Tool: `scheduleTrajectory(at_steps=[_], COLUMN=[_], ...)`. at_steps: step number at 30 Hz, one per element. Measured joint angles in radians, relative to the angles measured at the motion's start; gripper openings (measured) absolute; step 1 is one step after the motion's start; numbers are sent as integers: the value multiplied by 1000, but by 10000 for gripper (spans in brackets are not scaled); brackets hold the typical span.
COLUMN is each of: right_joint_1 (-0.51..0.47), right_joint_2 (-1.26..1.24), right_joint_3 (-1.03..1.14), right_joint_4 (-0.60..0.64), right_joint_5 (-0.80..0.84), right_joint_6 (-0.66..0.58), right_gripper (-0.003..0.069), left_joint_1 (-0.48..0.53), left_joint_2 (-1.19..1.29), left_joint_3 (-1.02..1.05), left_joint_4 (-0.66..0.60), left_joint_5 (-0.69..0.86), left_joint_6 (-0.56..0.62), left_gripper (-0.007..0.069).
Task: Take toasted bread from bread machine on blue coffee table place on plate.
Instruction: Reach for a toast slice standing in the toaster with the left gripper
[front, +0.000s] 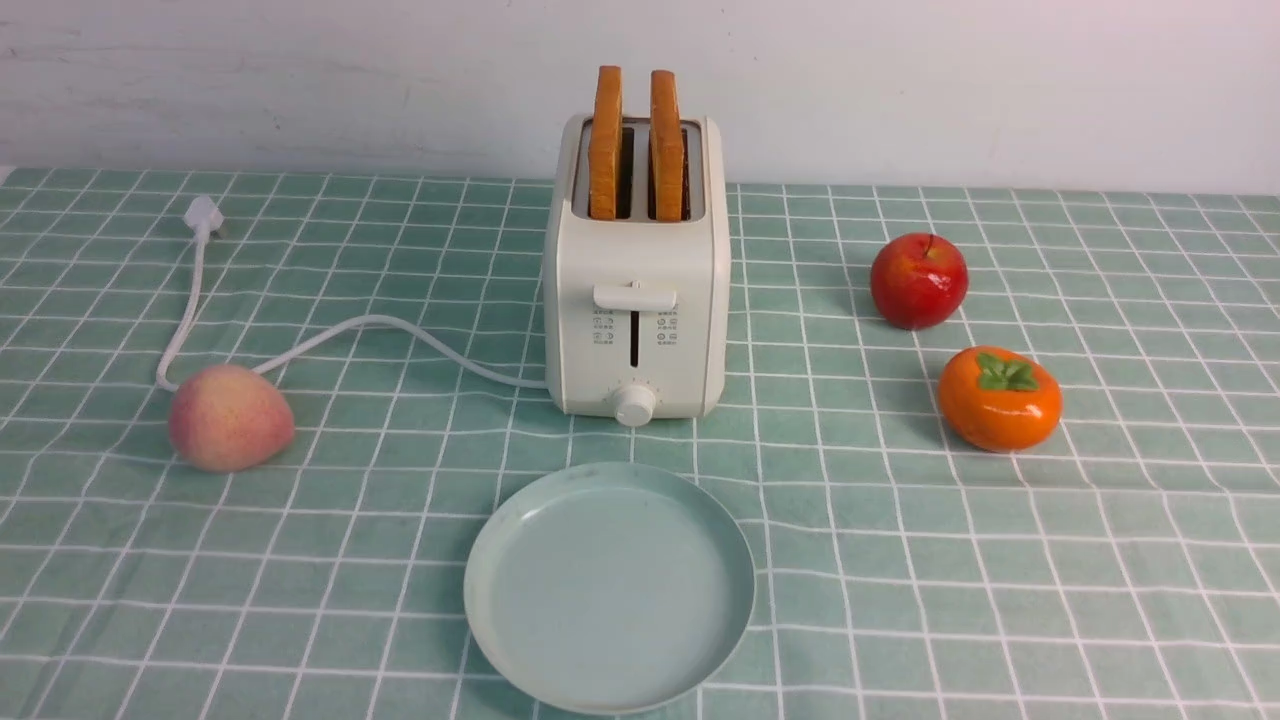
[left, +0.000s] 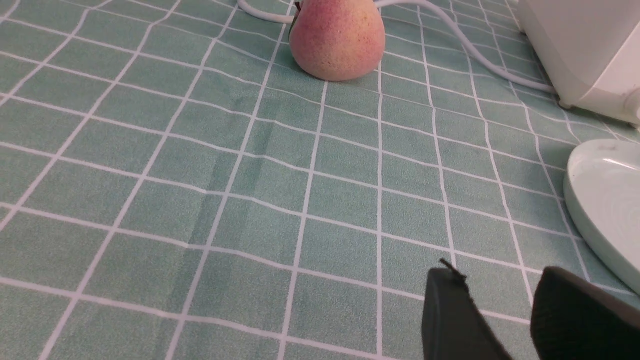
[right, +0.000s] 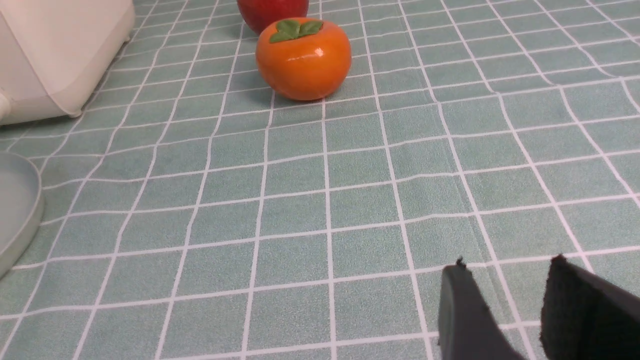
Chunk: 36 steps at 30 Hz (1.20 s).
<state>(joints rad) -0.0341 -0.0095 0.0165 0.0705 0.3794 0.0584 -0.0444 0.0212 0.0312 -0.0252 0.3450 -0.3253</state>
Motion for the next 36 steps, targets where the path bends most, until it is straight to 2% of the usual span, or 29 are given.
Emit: scheduleTrajectory(at_steps=[13, 23, 30, 36], right_joint_1=[0, 35, 38, 38], right_joint_2=[0, 0, 0, 0], right_joint_3=[0, 0, 0, 0], right_joint_4=[0, 0, 0, -2], right_joint_5=[0, 0, 0, 0], right_joint_6=[0, 0, 0, 0], right_gripper=[240, 240, 240, 240], left_joint_1=[0, 0, 0, -19], left_joint_2=[0, 0, 0, 0], left_joint_3=[0, 0, 0, 0], left_joint_4=[0, 19, 15, 6], left_joint_5=[0, -3, -128, -146], left_joint_6=[0, 0, 0, 0], left_gripper=[238, 238, 238, 238])
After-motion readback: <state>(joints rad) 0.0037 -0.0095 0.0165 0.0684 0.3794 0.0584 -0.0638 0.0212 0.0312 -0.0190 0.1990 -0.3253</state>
